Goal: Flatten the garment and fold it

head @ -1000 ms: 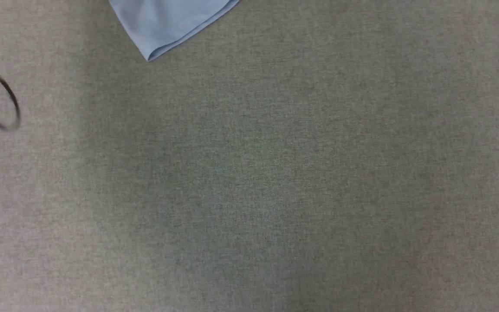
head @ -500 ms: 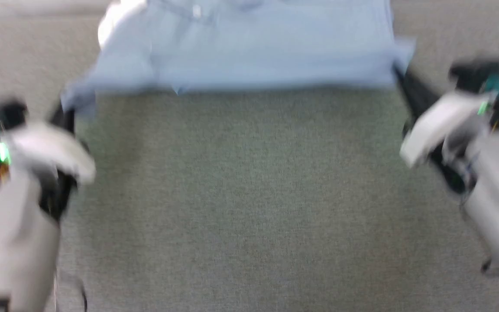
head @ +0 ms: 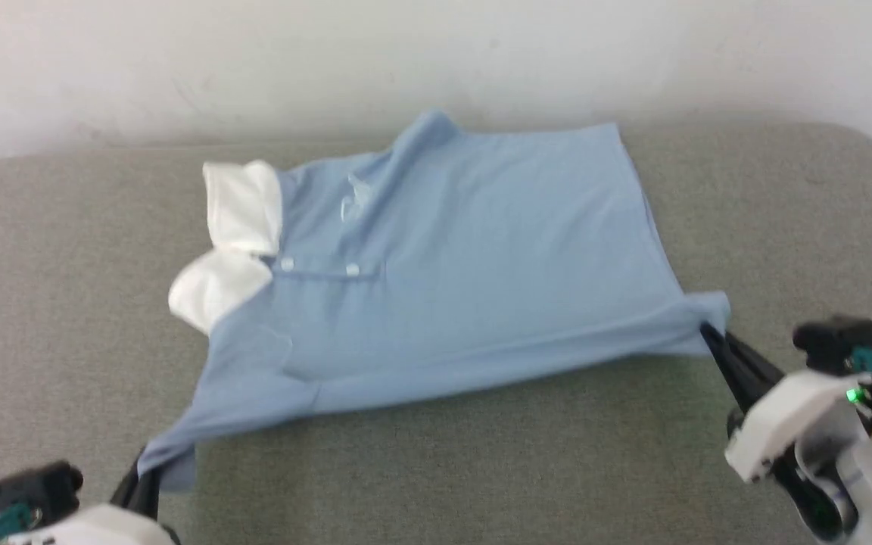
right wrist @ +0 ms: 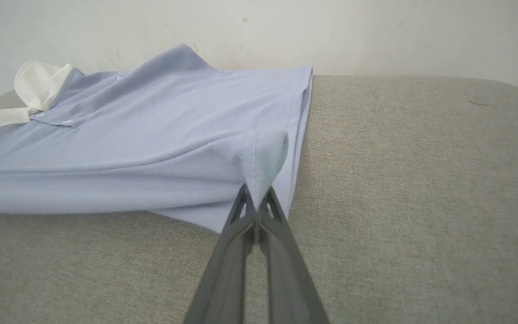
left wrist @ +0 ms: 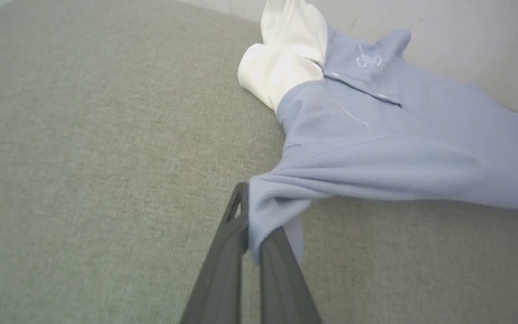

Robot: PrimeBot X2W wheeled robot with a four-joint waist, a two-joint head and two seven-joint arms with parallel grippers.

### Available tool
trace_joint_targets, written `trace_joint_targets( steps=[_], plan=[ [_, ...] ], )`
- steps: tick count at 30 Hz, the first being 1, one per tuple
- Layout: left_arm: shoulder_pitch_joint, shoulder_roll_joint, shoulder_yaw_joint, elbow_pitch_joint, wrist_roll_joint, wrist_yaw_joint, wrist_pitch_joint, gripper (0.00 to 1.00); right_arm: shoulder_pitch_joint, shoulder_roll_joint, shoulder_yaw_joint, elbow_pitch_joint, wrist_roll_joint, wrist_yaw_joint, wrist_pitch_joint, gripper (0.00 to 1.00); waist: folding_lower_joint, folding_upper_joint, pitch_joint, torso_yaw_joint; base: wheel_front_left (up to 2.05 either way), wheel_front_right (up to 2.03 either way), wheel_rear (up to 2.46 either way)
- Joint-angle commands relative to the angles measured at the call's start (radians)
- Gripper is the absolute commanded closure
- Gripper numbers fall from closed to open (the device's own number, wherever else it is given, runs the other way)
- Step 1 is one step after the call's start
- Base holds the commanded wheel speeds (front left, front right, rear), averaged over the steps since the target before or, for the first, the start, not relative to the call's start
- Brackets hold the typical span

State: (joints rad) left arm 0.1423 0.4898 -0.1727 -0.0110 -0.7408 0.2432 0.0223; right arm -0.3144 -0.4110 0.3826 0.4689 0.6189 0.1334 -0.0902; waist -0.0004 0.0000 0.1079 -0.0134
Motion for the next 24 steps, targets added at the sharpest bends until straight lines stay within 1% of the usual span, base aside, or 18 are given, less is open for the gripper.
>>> trace_joint_targets(
  steps=[1,4,8,9,10,12,14,16,19,22,24],
  plan=[
    [0.063,0.023,0.020,-0.067,-0.005,0.046,0.025,1.00,0.070,-0.002,-0.062,-0.043,-0.024,-0.003,0.017,1.00,0.0004,0.0000,-0.044,0.019,0.00,0.00,0.00],
    [0.161,0.037,0.030,-0.187,-0.009,0.104,0.071,1.00,0.202,0.033,-0.172,-0.157,-0.074,-0.003,0.070,1.00,0.0004,0.0000,-0.056,0.025,0.00,0.00,0.00],
    [0.250,0.056,0.049,-0.301,-0.010,0.160,0.109,1.00,0.379,0.117,-0.324,-0.348,-0.151,-0.003,0.171,1.00,0.0004,0.0000,-0.062,0.029,0.00,0.00,0.00],
    [0.266,0.062,0.056,-0.322,-0.009,0.172,0.116,1.00,0.421,0.140,-0.360,-0.398,-0.171,-0.003,0.200,1.00,0.0004,0.0000,-0.063,0.029,0.00,0.00,0.00],
    [0.266,0.062,0.056,-0.322,-0.009,0.172,0.116,1.00,0.421,0.140,-0.360,-0.398,-0.171,-0.003,0.200,1.00,0.0004,0.0000,-0.063,0.029,0.00,0.00,0.00],
    [0.290,0.074,0.073,-0.360,-0.002,0.192,0.121,1.00,0.491,0.190,-0.414,-0.501,-0.206,-0.003,0.254,1.00,0.0004,0.0000,-0.059,0.028,0.00,0.00,0.00],
    [0.294,0.082,0.088,-0.385,0.000,0.201,0.121,1.00,0.535,0.232,-0.443,-0.588,-0.235,-0.003,0.301,1.00,0.0004,0.0000,-0.053,0.023,0.00,0.00,0.00],
    [0.273,0.092,0.089,-0.392,0.001,0.194,0.124,1.00,0.549,0.266,-0.458,-0.642,-0.252,-0.003,0.337,1.00,0.0004,0.0000,-0.044,0.020,0.00,0.00,0.00],
    [0.187,0.091,0.086,-0.364,-0.008,0.167,0.120,1.00,0.526,0.289,-0.459,-0.674,-0.267,-0.003,0.370,1.00,0.0004,0.0000,-0.024,0.019,0.00,0.00,0.00],
    [0.075,0.092,0.062,-0.300,-0.015,0.124,0.126,1.00,0.463,0.284,-0.449,-0.651,-0.280,-0.003,0.384,1.00,0.0004,0.0000,0.003,0.012,0.00,0.00,0.00],
    [-0.005,0.091,0.041,-0.245,-0.018,0.094,0.136,1.00,0.404,0.269,-0.438,-0.608,-0.294,-0.003,0.388,1.00,0.0004,0.0000,0.021,0.005,0.00,0.00,0.00]
  ],
)
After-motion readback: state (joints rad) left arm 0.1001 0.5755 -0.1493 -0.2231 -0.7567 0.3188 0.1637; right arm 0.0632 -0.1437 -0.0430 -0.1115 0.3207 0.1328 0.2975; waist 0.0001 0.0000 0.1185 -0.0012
